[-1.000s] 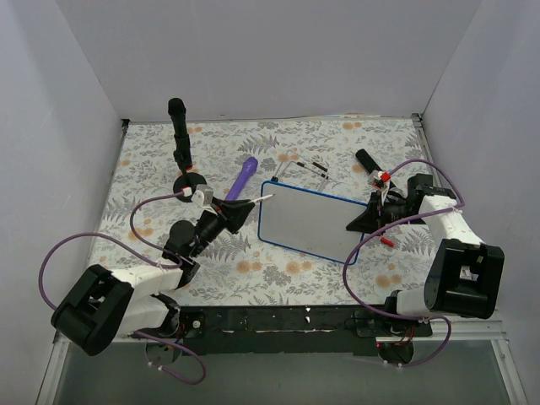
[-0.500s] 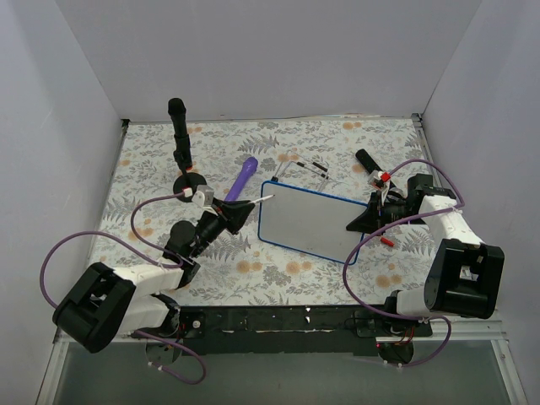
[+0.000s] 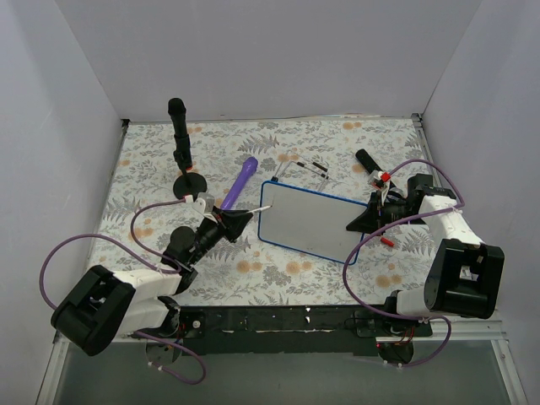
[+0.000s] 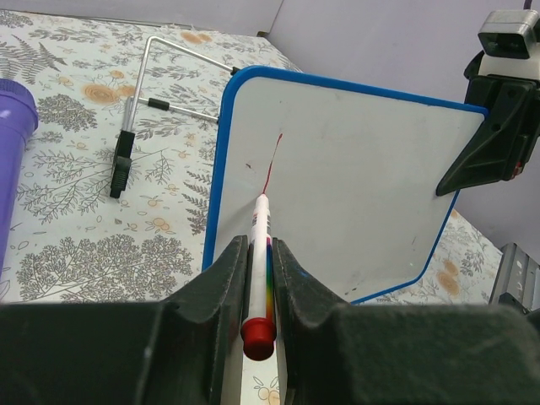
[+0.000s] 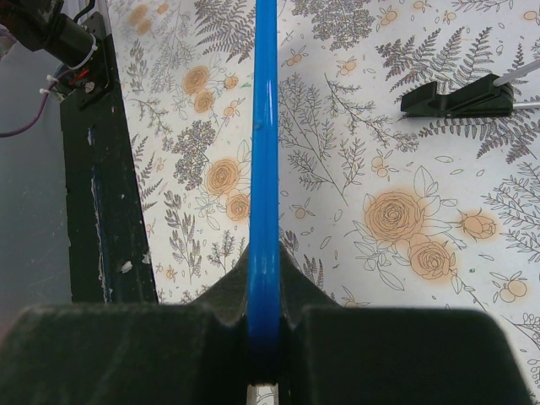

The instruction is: Write a sentence on the whiteboard

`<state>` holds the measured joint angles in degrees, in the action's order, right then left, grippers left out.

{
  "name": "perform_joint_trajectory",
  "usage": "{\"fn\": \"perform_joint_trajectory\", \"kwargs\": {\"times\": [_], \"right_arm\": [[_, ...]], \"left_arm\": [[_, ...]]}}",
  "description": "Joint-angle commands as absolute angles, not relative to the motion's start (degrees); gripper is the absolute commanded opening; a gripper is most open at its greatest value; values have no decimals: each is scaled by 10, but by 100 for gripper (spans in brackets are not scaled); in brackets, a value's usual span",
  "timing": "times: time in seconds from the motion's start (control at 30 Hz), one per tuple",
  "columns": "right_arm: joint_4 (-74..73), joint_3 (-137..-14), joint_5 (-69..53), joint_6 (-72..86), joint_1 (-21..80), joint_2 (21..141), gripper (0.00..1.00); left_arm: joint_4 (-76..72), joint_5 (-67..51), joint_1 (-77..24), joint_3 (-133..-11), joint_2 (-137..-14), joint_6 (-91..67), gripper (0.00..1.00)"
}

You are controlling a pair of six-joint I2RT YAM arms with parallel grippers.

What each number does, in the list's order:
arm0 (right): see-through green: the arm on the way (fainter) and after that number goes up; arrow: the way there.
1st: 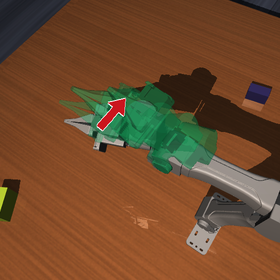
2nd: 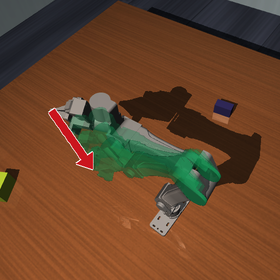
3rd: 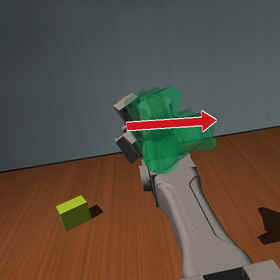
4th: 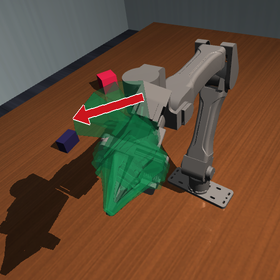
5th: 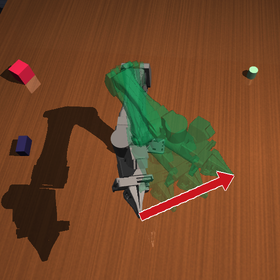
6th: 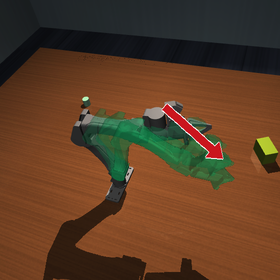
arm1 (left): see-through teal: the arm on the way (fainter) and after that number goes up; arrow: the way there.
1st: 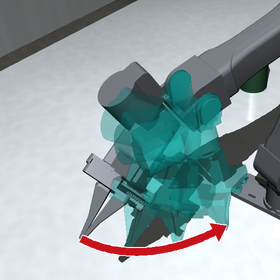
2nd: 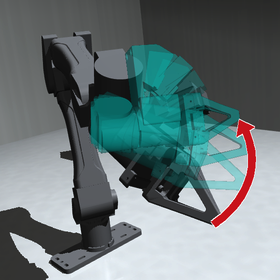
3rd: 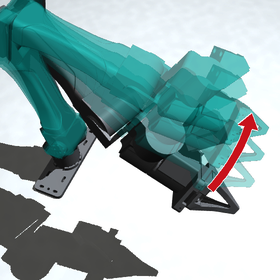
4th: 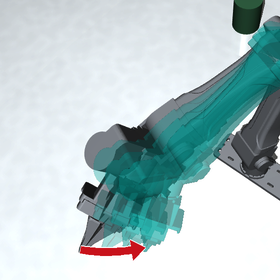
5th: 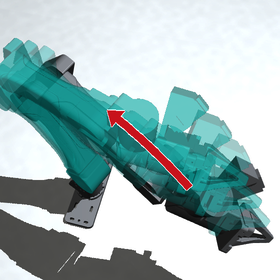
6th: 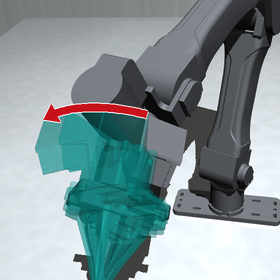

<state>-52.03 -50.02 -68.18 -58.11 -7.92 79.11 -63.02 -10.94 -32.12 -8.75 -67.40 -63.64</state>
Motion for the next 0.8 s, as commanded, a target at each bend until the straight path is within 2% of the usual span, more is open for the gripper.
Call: {"fn": "perform_joint_trajectory", "kwargs": {"times": [0.0,0.6,0.77], "right_arm": [[-510,-499,-677,-592,-83,774,1],[-511,-498,-677,-592,-82,775,1],[-510,-497,-675,-592,-83,774,1]], "left_arm": [[-626,-112,-324,-80,-662,-626,0],[-624,-143,-324,-172,-706,-623,0],[-627,-150,-324,-157,-680,-628,0]]}}
